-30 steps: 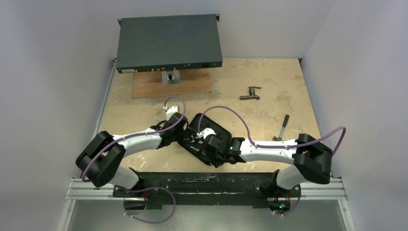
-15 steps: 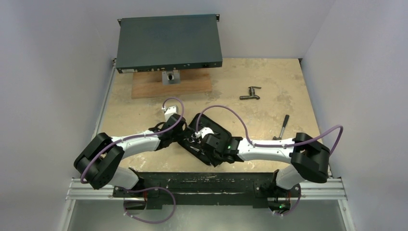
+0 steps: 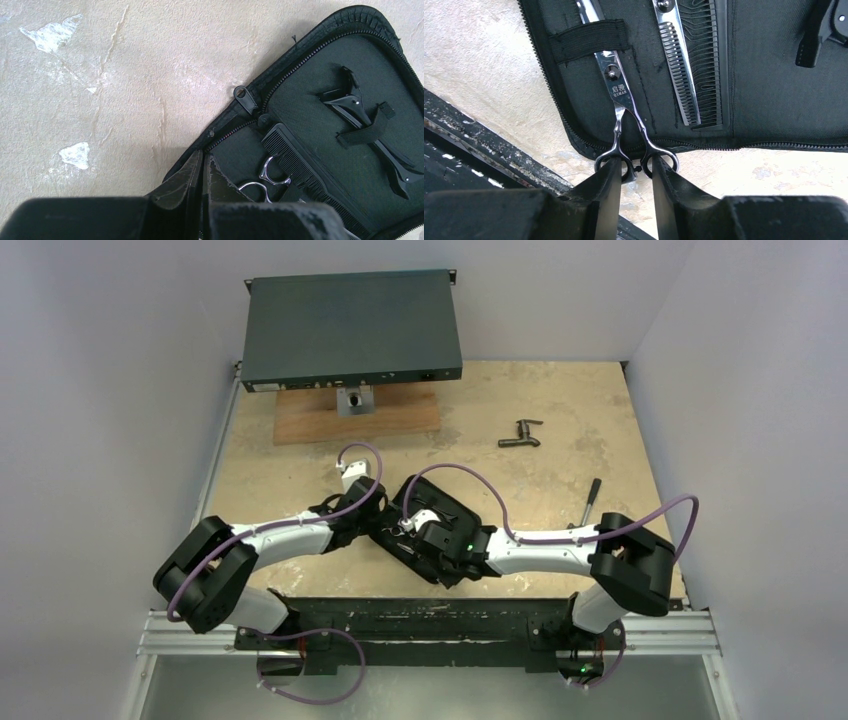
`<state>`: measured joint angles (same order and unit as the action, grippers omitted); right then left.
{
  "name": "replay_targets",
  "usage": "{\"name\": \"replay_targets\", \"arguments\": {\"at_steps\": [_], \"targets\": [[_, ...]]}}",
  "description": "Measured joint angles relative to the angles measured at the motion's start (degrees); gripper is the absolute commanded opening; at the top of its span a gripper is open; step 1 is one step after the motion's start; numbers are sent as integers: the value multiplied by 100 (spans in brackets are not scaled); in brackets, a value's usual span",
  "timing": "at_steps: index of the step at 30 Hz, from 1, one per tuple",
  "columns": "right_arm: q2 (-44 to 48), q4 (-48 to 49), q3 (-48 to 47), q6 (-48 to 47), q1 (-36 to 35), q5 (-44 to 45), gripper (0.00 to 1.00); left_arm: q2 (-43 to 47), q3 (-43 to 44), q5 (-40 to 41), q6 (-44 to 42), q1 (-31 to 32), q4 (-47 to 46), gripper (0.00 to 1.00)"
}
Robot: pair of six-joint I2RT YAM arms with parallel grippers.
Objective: Sort the hair-cutting tools
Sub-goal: Place the scissors in the hairdressing tool bag.
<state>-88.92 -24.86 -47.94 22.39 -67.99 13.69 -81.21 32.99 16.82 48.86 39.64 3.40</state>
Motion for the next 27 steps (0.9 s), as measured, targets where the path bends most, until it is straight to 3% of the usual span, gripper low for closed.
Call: {"name": "replay_targets", "arguments": {"at_steps": [10,27], "targets": [[-42,-136,-168,-188,-20,-33,0,-24,-20,-59,0,-20,-66,0],[-595,-389,-752,-678,-2,-586,0,-127,-157,-114,11,-9,-503,0]]}}
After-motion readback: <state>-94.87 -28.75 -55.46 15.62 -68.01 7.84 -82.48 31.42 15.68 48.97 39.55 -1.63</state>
